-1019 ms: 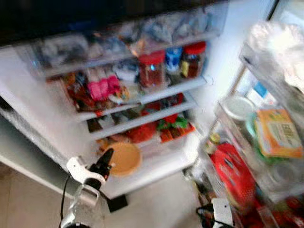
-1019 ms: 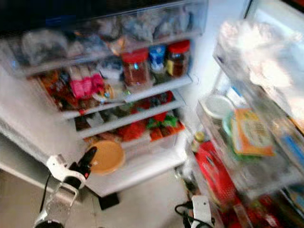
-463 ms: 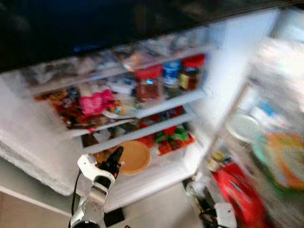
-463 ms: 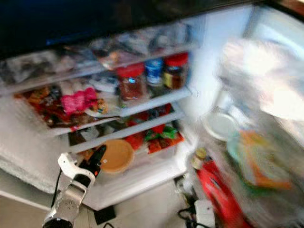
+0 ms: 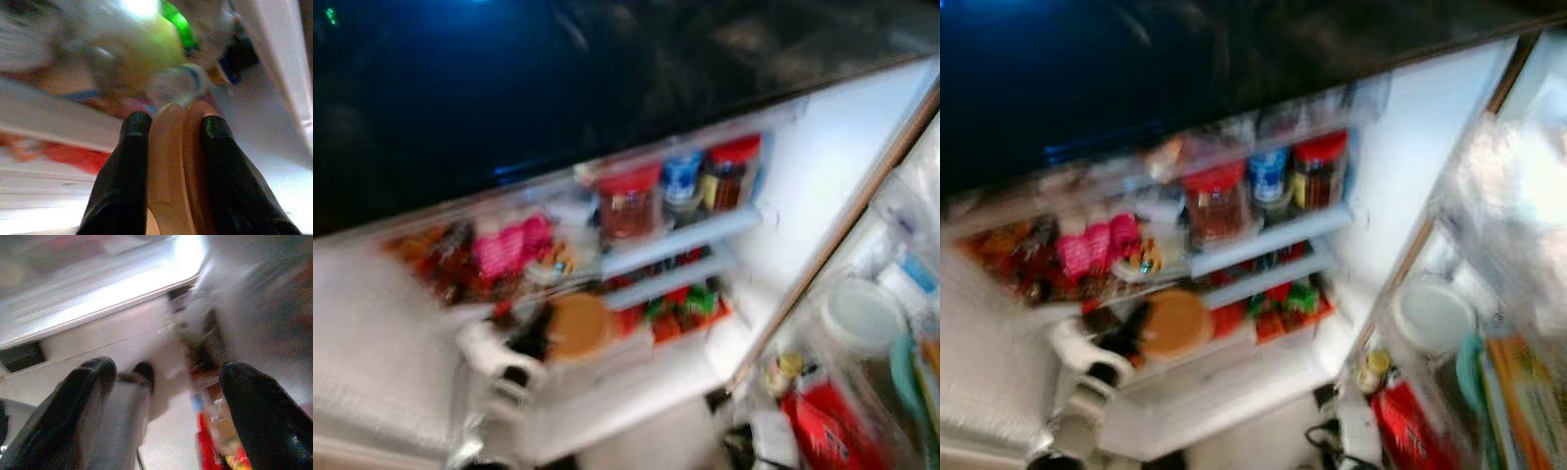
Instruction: Restocking fridge
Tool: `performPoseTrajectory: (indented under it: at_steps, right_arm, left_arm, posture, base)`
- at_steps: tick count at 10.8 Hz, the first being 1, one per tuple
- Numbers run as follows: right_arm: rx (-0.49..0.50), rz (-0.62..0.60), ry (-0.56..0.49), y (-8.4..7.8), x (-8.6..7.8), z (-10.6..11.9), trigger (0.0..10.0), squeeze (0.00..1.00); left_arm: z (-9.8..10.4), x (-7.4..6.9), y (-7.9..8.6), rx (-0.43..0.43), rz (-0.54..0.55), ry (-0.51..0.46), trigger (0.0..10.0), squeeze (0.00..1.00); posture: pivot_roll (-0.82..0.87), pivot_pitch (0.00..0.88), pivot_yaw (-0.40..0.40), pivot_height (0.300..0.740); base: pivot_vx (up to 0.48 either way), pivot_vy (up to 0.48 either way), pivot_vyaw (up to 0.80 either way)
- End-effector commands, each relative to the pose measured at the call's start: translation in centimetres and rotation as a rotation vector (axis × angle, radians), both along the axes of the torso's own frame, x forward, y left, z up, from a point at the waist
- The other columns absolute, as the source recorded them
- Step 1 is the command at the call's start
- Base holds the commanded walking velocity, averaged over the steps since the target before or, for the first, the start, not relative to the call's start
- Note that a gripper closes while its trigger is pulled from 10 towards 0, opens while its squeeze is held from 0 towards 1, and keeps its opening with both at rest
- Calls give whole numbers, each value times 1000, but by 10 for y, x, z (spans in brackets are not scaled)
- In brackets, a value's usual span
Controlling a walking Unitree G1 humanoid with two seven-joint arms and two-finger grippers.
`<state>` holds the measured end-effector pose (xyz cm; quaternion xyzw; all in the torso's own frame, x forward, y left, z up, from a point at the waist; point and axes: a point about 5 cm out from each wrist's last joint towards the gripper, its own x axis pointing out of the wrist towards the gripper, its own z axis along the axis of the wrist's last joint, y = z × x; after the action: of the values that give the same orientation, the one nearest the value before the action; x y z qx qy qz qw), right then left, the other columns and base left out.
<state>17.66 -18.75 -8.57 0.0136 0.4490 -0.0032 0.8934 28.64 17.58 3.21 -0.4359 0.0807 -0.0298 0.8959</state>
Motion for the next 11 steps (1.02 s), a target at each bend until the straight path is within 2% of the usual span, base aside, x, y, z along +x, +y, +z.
performPoseTrajectory:
  at_steps: [1, 9, 11]
  right_arm:
    - [1, -10, -18, 2, 2, 1, 10000, 0]
    - [2, -9, -21, 2, 2, 1, 10000, 0]
    - [8, -12, -24, 2, 2, 1, 10000, 0]
  left_arm:
    - [-1, -3, 10, 13, 14, 4, 10000, 0]
    - [-2, -5, 8, 4, 3, 2, 10000, 0]
    - [-2, -4, 7, 4, 2, -2, 10000, 0]
  posture:
    - [-64, 138, 36, 740]
    - [-65, 139, 35, 740]
    - [-67, 140, 35, 710]
  base:
    - [0, 0, 0]
    - [0, 0, 0]
    - [0, 0, 0]
